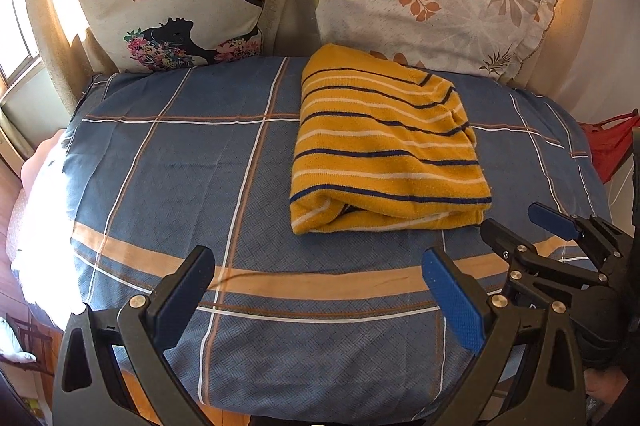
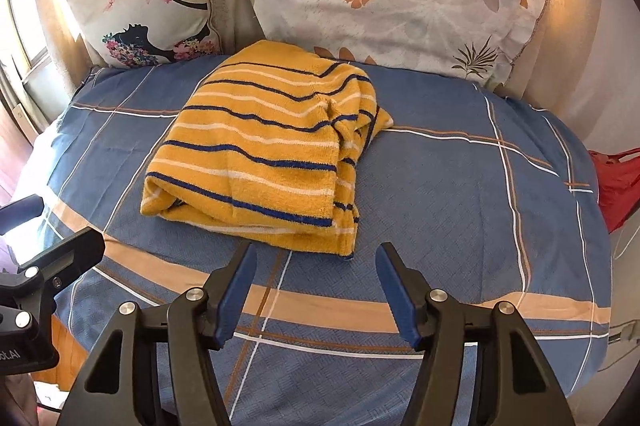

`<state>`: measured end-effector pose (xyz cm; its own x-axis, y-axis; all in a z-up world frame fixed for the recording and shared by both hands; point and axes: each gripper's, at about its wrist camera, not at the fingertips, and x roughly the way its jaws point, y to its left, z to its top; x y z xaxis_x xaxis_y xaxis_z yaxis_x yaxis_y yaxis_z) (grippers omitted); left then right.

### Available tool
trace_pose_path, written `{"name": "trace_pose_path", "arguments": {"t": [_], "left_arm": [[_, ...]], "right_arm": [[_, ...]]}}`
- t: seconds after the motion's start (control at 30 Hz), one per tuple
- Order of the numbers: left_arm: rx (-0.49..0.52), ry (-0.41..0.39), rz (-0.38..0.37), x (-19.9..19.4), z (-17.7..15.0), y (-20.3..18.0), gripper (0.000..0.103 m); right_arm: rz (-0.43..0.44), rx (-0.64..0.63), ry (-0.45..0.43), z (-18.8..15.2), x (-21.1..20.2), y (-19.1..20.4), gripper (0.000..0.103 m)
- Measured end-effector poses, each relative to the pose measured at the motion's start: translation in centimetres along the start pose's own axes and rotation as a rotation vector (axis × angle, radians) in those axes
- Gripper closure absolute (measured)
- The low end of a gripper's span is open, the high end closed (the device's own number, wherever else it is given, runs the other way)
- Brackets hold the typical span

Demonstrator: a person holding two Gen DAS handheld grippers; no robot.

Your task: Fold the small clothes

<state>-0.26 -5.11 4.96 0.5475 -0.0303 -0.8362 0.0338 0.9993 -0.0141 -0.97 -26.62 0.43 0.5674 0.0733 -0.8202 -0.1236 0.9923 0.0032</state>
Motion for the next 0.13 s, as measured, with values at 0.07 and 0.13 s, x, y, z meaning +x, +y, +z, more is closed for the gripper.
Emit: {"name": "trace_pose_path", "arguments": {"t": [0.07,0.13], "left_arm": [[0.005,0.003,0.009,0.06,0.07,-0.29,0.0],[0.009,0.004,0.014,0.09,0.14,-0.48,0.0]], "right_arm": [[0.001,0.0,0.002,0.01,0.16,-0.11,0.036],[-0.001,0.002,0.005,0.0,0.33,-0.23,0.036]]}}
